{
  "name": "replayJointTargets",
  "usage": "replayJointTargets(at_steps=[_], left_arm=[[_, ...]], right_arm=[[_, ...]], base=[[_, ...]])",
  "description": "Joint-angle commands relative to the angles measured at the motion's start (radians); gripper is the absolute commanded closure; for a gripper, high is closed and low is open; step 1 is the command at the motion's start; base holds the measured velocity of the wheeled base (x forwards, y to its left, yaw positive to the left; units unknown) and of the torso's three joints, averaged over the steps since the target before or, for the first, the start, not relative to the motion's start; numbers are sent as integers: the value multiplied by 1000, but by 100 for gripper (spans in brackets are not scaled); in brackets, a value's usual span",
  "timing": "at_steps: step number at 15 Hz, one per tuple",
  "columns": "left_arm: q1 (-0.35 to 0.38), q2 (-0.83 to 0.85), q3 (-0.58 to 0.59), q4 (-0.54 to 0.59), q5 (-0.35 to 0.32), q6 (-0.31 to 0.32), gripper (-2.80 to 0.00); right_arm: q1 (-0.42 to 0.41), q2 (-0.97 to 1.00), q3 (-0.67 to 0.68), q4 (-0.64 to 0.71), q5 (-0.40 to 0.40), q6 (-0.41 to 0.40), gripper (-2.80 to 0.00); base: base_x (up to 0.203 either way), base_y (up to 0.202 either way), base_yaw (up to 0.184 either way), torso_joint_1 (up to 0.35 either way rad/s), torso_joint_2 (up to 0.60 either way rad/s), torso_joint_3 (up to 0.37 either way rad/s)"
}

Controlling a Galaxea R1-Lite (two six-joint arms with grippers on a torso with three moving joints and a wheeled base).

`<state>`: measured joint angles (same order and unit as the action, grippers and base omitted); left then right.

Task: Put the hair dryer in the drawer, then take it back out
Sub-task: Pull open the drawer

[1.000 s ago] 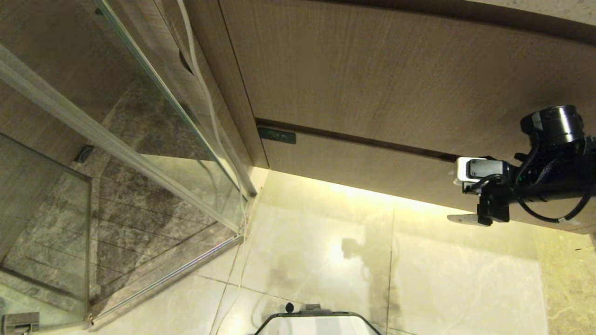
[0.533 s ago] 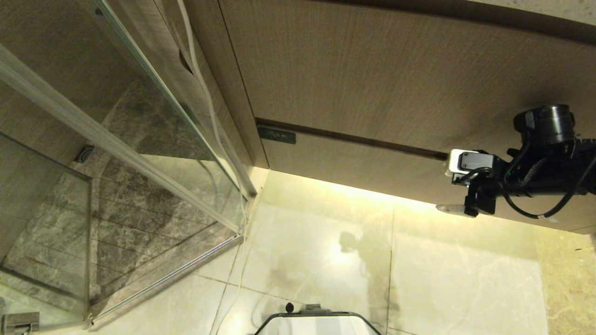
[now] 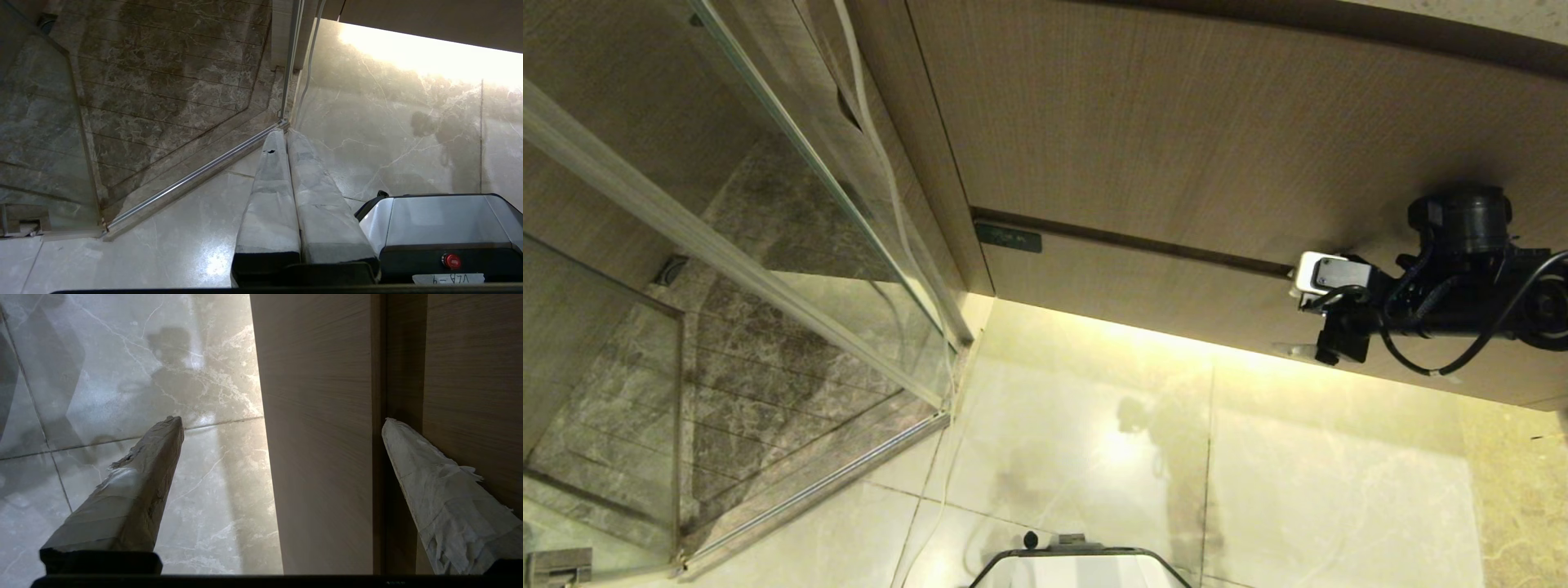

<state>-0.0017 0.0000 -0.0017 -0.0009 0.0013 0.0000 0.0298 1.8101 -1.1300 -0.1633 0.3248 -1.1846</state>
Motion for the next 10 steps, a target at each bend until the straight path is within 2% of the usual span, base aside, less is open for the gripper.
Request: replayJointTargets(at_steps=[1, 5, 10], left_arm=[[0, 2, 0, -1, 0, 0, 0], [0, 2, 0, -1, 0, 0, 0], [0, 2, 0, -1, 0, 0, 0]], right_arm=[[-1, 26, -5, -21, 1, -7, -280], [-5, 20, 56, -73, 7, -7, -280], [-3, -23, 223, -302, 0, -6, -280]], base=[[0, 0, 0, 0, 0, 0], [0, 0, 0, 0, 0, 0], [0, 0, 0, 0, 0, 0]])
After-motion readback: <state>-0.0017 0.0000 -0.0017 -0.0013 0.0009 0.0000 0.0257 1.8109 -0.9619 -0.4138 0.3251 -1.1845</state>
